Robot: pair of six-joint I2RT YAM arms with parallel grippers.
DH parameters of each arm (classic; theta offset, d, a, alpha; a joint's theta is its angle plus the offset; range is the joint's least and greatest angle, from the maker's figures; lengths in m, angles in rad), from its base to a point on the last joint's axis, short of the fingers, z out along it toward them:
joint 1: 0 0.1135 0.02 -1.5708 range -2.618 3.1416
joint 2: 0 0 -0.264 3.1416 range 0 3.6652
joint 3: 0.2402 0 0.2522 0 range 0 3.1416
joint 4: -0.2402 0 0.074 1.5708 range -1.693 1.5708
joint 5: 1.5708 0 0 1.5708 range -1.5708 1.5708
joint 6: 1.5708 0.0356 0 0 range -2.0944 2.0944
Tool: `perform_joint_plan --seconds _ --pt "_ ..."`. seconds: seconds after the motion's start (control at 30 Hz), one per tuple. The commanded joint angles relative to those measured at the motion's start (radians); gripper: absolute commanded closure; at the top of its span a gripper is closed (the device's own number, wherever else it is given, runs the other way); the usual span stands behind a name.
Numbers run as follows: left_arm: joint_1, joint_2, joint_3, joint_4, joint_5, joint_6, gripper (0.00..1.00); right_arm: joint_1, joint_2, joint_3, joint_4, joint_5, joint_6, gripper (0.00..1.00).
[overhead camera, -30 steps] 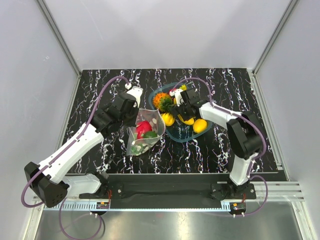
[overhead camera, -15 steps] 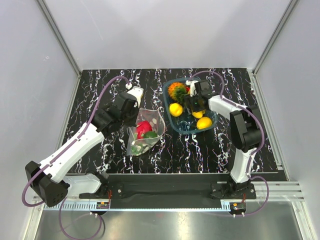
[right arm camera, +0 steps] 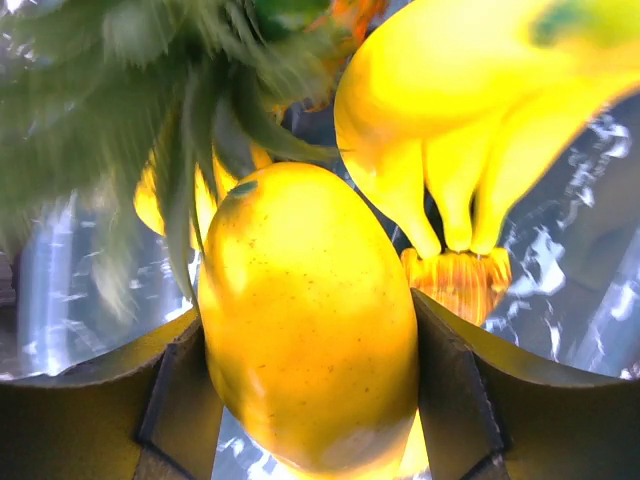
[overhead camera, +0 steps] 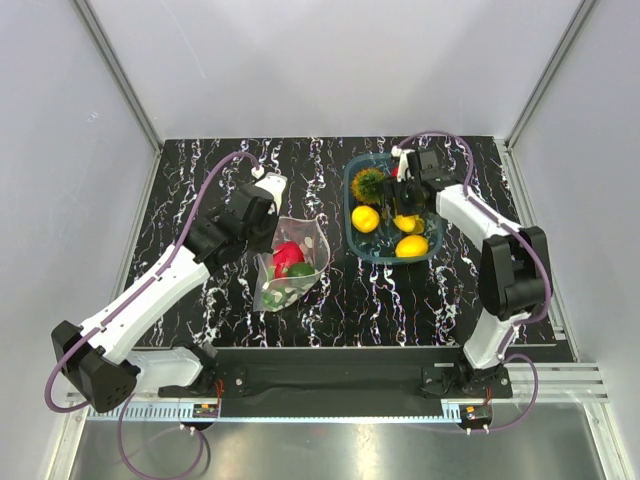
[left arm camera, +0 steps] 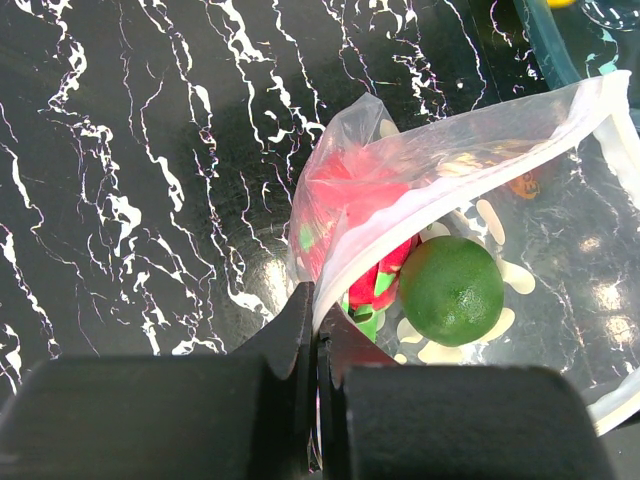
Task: Place the food in the zip-top bag and seal the zipper
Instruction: Pick up the fake fruit from the bin, then place the fake fruit in the zipper food storage bag.
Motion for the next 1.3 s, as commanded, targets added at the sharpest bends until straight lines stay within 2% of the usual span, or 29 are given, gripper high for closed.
perform_joint_plan --seconds 0.0,0.13,0.3,0.4,0.53,0.57,0.67,0.73,0.87,1.03,1.13,1.2,1.27 --pt "0.008 0.002 0.007 0.021 0.010 0.000 0.98 0.007 -0.090 0.104 -0.122 0.000 0.073 0.39" --pt "0.011 0.001 0.007 0.024 0.011 0.000 0.98 0.007 -0.081 0.167 -0.326 0.036 0.153 0.39" --pt "0.011 0.001 0.006 0.024 0.019 0.000 0.98 0.005 -0.128 0.124 -0.374 0.174 0.196 0.35" --pt "0.012 0.001 0.009 0.022 0.025 0.000 0.98 0.005 -0.186 0.099 -0.360 0.145 0.212 0.41" --pt "0.012 0.002 0.009 0.024 0.037 0.002 0.98 0.011 -0.315 0.066 -0.264 -0.045 0.239 0.46" --pt "0.012 0.004 0.009 0.024 0.040 0.005 0.98 0.017 -0.364 0.047 -0.239 -0.150 0.242 0.48" --pt "0.011 0.004 0.010 0.024 0.048 0.008 0.98 0.068 -0.426 0.039 -0.178 -0.306 0.251 0.49" --pt "0.012 0.001 0.009 0.024 0.049 0.006 0.98 0.124 -0.434 0.058 -0.182 -0.305 0.263 0.49" --pt "0.011 -0.004 0.007 0.030 0.054 0.006 0.98 0.339 -0.434 0.104 -0.163 -0.248 0.300 0.50" --pt "0.012 -0.007 0.006 0.027 0.039 0.006 0.98 0.459 -0.452 0.017 0.096 -0.214 0.402 0.51" --pt "0.015 -0.007 0.007 0.026 0.034 0.006 0.98 0.517 -0.432 -0.014 0.179 -0.153 0.472 0.52" --pt "0.022 -0.005 0.007 0.026 0.042 0.005 0.98 0.557 -0.420 -0.029 0.213 -0.043 0.504 0.51" --pt "0.026 -0.007 0.007 0.027 0.054 0.005 0.98 0.620 -0.423 -0.084 0.329 0.049 0.525 0.51"
